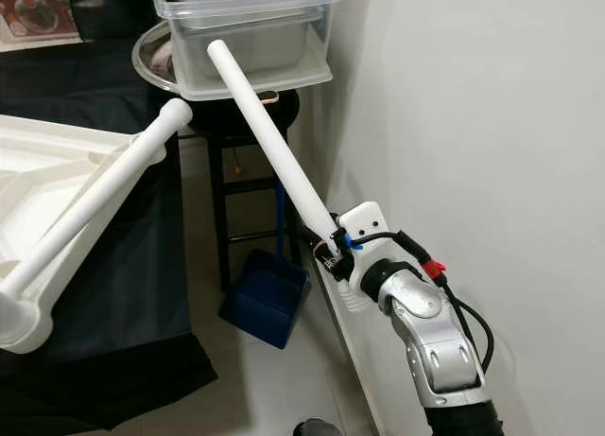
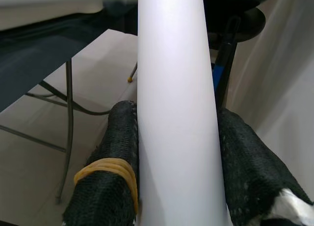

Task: Building children table

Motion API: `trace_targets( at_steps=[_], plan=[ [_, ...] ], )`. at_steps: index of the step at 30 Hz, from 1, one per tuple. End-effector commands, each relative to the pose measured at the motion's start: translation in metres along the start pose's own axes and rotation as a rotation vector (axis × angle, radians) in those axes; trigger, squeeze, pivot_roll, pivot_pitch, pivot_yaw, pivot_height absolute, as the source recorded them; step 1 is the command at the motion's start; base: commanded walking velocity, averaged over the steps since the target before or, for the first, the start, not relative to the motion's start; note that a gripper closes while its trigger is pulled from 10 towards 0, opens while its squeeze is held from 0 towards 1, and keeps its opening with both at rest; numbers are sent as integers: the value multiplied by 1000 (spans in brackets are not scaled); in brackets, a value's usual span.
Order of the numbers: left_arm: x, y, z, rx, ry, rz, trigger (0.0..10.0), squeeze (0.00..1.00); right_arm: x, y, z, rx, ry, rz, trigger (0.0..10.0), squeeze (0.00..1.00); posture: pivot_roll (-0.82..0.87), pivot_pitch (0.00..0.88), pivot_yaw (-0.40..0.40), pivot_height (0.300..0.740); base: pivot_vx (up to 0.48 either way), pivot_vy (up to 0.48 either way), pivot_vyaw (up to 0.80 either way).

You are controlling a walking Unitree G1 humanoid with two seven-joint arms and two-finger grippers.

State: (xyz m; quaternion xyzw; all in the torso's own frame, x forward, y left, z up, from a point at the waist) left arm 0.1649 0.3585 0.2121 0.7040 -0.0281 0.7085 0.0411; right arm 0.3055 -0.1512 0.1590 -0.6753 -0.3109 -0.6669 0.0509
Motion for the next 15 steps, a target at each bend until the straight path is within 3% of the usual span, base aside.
trace_targets(
  at_steps=[1,7,15],
  plan=[
    [0,-23,-10,146,-1,19,10000,0,1,-3,1,15,9,-19,10000,0,-4,155,-60,740,0,0,0],
    [9,-43,-11,283,65,46,10000,0,-1,-4,1,22,4,-18,10000,0,-5,155,-60,740,0,0,0],
    [11,-37,-2,263,93,39,10000,0,-3,-5,0,23,-2,-19,10000,0,-7,157,-54,740,0,0,0]
  ],
)
Point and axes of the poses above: a point about 5 cm out from each wrist's last joint towards the gripper, its own z axis pointing out of the wrist towards the gripper, its own x axis along the axis of the wrist's last joint, y = z × x, the point moved 3 cm from there along z, pointing out of the wrist towards the gripper, and after that the axes turned 10 degrees about -z, right-handed, at the moved point
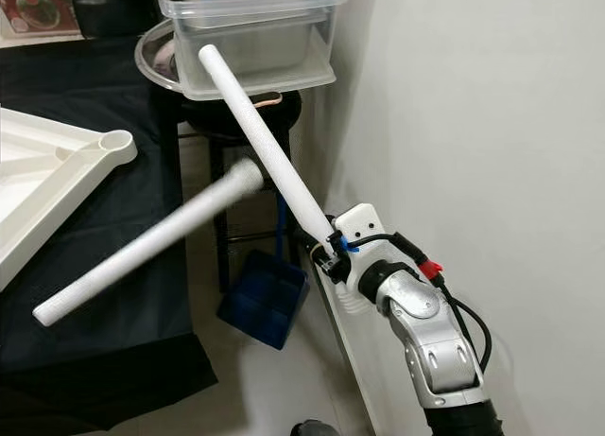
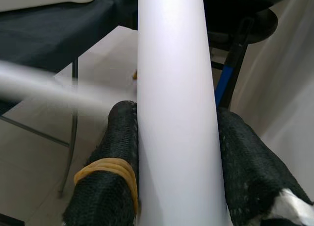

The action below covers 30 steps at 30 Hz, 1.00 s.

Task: Building children table

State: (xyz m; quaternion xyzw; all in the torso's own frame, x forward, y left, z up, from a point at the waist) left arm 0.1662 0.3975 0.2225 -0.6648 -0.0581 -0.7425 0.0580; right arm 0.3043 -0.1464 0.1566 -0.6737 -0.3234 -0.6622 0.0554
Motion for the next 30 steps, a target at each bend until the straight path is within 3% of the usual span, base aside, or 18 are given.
trace_targets(
  at_steps=[1,7,12,17,21,30],
  plan=[
    [0,2,1,0,-10,16,10000,0,-2,0,-2,-3,0,-7,10000,0,-7,157,-54,740,0,0,0],
    [-1,20,12,-54,6,-1,10000,0,-2,0,-1,-7,1,-10,10000,0,-3,154,-51,740,0,0,0],
    [4,25,18,-79,30,-11,10000,0,1,-1,2,-7,9,-10,10000,0,-2,154,-51,740,0,0,0],
    [20,43,20,-159,84,-38,10000,0,2,-3,4,-3,16,-4,10000,0,10,153,-55,740,0,0,0],
    [22,58,19,-241,94,-66,10000,0,0,-7,6,5,17,10,10000,0,12,151,-53,740,0,0,0],
    [17,71,7,-366,45,-100,10000,0,0,-11,7,7,23,35,10000,0,13,150,-49,740,0,0,0]
  ],
)
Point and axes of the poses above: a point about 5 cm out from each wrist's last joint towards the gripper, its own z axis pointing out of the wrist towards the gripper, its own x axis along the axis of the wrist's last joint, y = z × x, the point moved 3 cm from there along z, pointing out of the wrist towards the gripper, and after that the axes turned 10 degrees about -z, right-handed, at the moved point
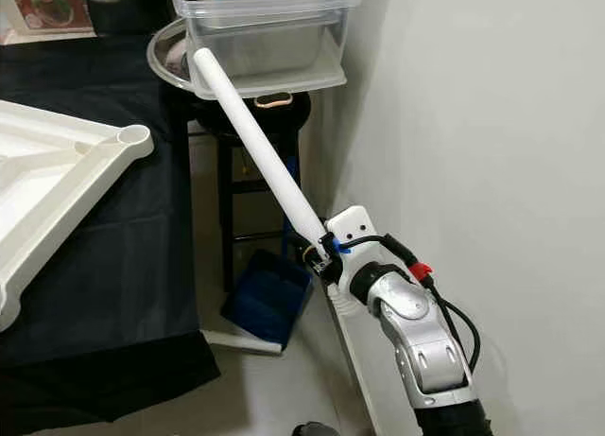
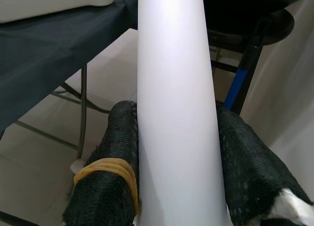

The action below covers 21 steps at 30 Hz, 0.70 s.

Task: Building children table

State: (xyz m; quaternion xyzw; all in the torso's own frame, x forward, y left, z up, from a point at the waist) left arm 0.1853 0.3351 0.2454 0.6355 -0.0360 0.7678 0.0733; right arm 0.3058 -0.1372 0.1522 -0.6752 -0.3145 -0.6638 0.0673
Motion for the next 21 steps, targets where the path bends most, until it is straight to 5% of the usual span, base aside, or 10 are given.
trace_targets(
  at_steps=[1,11,16,21],
  plan=[
    [-6,6,-8,-63,-54,-24,10000,0,0,-3,0,6,14,10,10000,0,14,151,-50,740,0,0,0],
    [-5,9,-25,-120,-128,-34,10000,0,-4,-6,1,12,7,14,10000,0,22,157,-47,740,0,0,0],
    [-12,44,-43,-382,-237,-145,10000,0,-7,-9,-2,21,2,26,10000,0,15,145,-43,740,0,0,0],
    [-11,47,-50,-440,-265,-154,10000,0,-9,-9,-3,22,-2,28,10000,0,15,140,-40,740,0,0,0]
  ],
)
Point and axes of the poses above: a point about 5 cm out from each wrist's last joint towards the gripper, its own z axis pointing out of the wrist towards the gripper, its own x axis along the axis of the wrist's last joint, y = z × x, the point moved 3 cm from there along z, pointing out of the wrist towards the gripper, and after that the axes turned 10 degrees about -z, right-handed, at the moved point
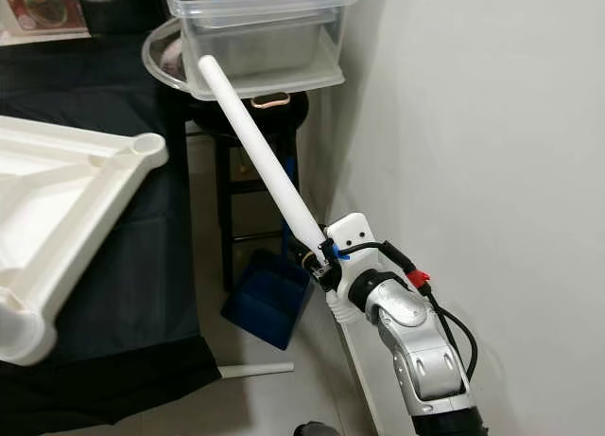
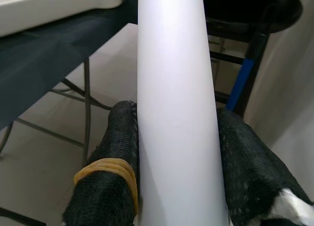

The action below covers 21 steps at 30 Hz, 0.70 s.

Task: Building children table

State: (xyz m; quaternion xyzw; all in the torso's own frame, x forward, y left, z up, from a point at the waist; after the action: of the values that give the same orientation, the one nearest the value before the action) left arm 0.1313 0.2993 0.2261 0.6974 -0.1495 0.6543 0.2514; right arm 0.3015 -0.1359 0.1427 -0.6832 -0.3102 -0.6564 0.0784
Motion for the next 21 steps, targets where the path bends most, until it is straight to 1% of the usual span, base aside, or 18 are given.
trace_targets(
  at_steps=[1,2,3,4,5,6,7,8,9,10,11,13,15,16,18,19,20,21],
  plan=[
    [0,4,2,-34,-21,-2,10000,0,-1,-3,-1,9,11,1,10000,0,15,140,-40,740,0,0,0],
    [0,4,2,-41,-31,-2,10000,0,-1,-3,-1,9,10,0,10000,0,15,140,-40,740,0,0,0],
    [-3,-4,4,12,-45,23,10000,0,-1,-3,-2,9,9,-1,10000,0,16,138,-42,740,0,0,0],
    [-4,-8,5,34,-45,30,10000,0,-1,-3,-2,9,9,0,10000,0,16,138,-42,740,0,0,0],
    [-6,-13,7,66,-57,57,10000,0,-1,-3,-1,9,9,0,10000,0,15,136,-40,740,0,0,0],
    [-8,-16,8,83,-66,74,10000,0,-1,-3,-1,10,9,0,10000,0,14,136,-41,740,0,0,0],
    [-8,-16,8,83,-66,74,10000,0,-1,-3,-1,10,9,0,10000,0,14,136,-41,740,0,0,0],
    [-8,-22,11,125,-64,91,10000,0,-1,-4,-1,10,9,0,10000,0,12,133,-39,740,0,0,0],
    [-8,-22,11,125,-64,91,10000,0,-1,-4,-1,10,9,0,10000,0,12,133,-39,740,0,0,0],
    [-8,-29,13,171,-59,112,10000,0,-1,-4,-1,10,10,0,10000,0,12,133,-42,740,0,0,0],
    [-8,-29,13,171,-59,112,10000,0,-1,-4,-1,10,10,0,10000,0,12,133,-42,740,0,0,0],
    [-5,-40,10,242,-30,119,10000,0,-2,-3,-2,7,10,-2,10000,0,11,134,-39,740,0,0,0],
    [-4,-43,7,255,-27,117,10000,0,-2,-2,-2,6,9,-2,10000,0,11,134,-39,740,0,0,0],
    [-5,-43,4,252,-28,113,10000,0,-2,-2,-2,6,8,-2,10000,0,11,134,-39,740,0,0,0],
    [-5,-43,4,252,-28,113,10000,0,-2,-2,-2,6,8,-2,10000,0,11,134,-39,740,0,0,0],
    [-6,-38,1,217,-39,93,10000,0,-2,-2,-3,6,7,-2,10000,0,14,137,-38,740,0,0,0],
    [-9,-25,-2,134,-66,59,10000,0,-3,-3,-3,7,6,-1,10000,0,15,140,-38,740,0,0,0],
    [-11,-16,-3,76,-86,36,10000,0,-3,-3,-3,8,5,-1,10000,0,15,140,-38,740,0,0,0]
  ],
)
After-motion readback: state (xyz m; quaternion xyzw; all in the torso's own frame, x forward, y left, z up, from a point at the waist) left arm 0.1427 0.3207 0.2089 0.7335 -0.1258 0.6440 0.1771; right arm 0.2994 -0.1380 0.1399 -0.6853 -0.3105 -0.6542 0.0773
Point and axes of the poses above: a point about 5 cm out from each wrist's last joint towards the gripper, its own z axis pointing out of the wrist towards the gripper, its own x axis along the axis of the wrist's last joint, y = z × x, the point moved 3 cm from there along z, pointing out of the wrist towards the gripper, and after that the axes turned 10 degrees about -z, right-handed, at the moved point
